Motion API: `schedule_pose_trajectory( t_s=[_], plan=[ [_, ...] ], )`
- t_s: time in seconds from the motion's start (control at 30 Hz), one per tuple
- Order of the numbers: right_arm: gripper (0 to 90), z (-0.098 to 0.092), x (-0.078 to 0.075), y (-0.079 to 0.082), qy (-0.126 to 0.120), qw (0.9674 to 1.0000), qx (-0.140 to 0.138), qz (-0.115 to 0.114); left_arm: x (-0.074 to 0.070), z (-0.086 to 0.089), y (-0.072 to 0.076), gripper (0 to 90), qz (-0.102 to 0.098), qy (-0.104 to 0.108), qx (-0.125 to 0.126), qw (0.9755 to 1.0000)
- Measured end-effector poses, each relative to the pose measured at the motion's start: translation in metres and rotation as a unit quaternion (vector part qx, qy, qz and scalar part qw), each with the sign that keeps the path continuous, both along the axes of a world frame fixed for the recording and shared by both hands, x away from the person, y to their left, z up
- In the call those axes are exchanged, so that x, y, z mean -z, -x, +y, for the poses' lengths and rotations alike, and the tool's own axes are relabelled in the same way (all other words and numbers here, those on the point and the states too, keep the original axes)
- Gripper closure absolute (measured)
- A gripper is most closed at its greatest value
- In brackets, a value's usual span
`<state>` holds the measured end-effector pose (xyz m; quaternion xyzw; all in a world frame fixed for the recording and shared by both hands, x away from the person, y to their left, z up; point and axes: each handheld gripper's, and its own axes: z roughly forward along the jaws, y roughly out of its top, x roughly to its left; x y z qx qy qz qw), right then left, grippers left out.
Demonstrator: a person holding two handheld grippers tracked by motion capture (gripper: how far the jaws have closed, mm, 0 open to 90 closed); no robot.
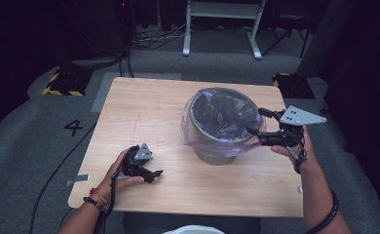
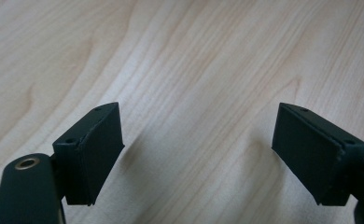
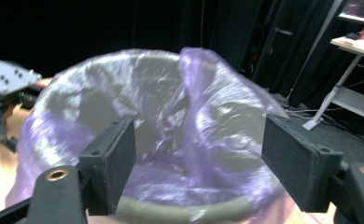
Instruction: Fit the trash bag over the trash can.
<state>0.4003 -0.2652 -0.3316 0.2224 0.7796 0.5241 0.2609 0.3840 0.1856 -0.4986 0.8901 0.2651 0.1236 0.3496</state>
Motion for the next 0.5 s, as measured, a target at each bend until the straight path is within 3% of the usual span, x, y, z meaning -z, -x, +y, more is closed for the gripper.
schedule_pose_trajectory(
  t_s=[0.3, 0.5],
  plan=[
    [26.2, 0.011, -0.006, -0.001, 0.019, 0.9998, -0.001, -0.002, 0.005, 0.005, 0.000, 15.5, 0.009, 0.026, -0.008, 0.9996],
    [26.1, 0.018, -0.004, -0.007, 0.029, 0.9995, -0.001, 0.010, 0.005, 0.005, 0.001, 15.2, 0.009, 0.027, -0.009, 0.9996]
  ],
)
